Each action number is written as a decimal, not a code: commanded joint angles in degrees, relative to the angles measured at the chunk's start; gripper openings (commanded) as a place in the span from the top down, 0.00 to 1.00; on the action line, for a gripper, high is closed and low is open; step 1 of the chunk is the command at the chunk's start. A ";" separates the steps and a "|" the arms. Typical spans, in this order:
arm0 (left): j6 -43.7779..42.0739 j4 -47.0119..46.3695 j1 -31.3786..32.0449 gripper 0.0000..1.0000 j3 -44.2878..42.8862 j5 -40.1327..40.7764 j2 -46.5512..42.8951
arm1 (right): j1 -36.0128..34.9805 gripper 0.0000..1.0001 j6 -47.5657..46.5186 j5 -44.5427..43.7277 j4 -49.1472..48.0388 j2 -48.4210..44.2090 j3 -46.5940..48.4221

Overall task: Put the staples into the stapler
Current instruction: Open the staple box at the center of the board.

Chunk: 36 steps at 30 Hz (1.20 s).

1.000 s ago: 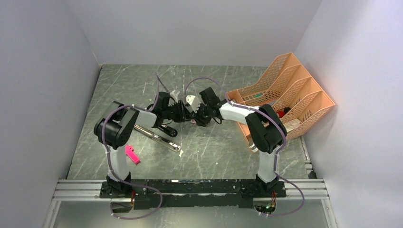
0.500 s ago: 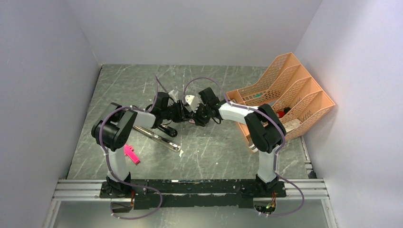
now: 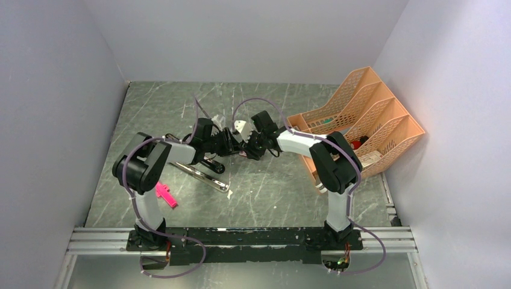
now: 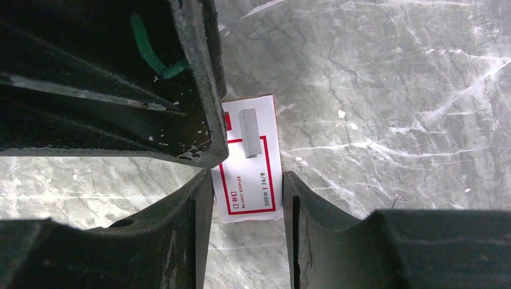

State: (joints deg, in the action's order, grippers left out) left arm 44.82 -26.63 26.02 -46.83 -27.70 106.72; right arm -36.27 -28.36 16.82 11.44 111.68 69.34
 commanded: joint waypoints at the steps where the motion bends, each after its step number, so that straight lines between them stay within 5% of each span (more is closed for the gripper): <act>1: 0.79 -1.00 -0.42 0.57 1.18 0.54 -2.48 | -0.45 0.55 -0.82 -2.38 2.24 3.02 -1.20; 36: -0.32 -2.67 -1.25 0.60 -0.77 -1.94 1.38 | -0.38 0.54 -1.17 -2.05 3.32 3.08 -0.57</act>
State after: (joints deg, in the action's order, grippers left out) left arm 45.67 -27.16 25.17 -45.69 -27.40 106.56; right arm -36.40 -28.40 16.69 11.42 111.68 69.38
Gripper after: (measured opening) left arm 0.409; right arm 0.454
